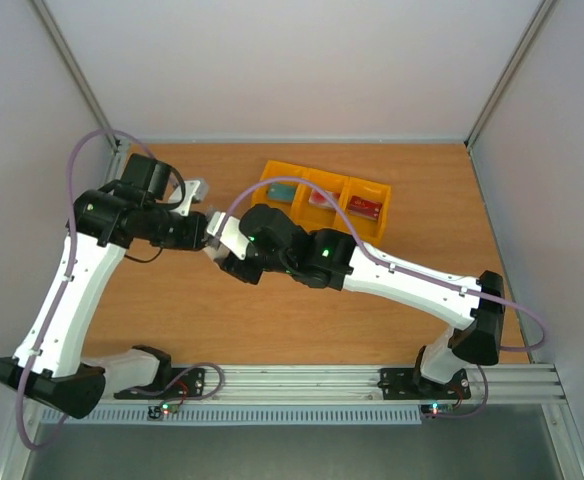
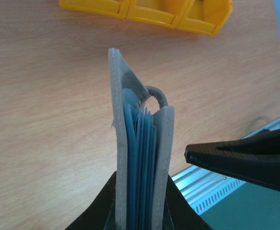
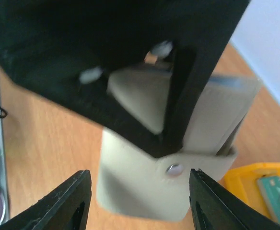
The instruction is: Take the credit cards out of the card holder
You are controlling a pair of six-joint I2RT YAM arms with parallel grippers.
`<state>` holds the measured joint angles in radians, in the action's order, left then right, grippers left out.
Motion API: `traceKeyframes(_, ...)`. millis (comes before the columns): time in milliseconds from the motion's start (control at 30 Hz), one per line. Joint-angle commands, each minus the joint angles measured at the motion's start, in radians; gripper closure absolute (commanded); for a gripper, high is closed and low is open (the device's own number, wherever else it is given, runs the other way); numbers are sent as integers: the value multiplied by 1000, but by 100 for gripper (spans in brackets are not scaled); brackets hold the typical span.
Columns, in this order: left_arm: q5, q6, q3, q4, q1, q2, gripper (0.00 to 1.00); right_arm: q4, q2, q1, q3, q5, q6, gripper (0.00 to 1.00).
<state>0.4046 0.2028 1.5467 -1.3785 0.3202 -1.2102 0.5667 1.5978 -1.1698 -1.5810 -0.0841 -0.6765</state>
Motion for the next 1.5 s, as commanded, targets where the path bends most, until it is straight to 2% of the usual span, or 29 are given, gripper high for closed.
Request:
traceKeyframes(0, 76, 39, -5, 44, -1, 29, 100, -109, 7, 4, -17, -71, -1, 45)
traceKeyframes(133, 110, 40, -5, 49, -1, 36, 100, -86, 41, 11, -47, -100, -14, 55)
traceKeyframes(333, 118, 34, -10, 50, 0, 47, 100, -54, 37, 27, -35, -134, -18, 60)
traceKeyframes(667, 138, 28, -24, 59, -1, 54, 100, -33, 15, 70, 6, -212, -28, 65)
traceKeyframes(967, 190, 35, -51, 72, 0, 54, 100, -54, 35, 73, -6, -158, -13, 65)
traceKeyframes(1167, 258, 53, -100, 94, 9, 63, 100, -79, 100, 62, -65, -255, -42, 78)
traceKeyframes(1300, 278, 48, -98, 88, 12, 69, 100, -103, 112, 66, -69, -385, -52, 97)
traceKeyframes(1467, 246, 14, -140, 61, 13, 69, 100, -104, 83, 96, -56, -446, -31, 99)
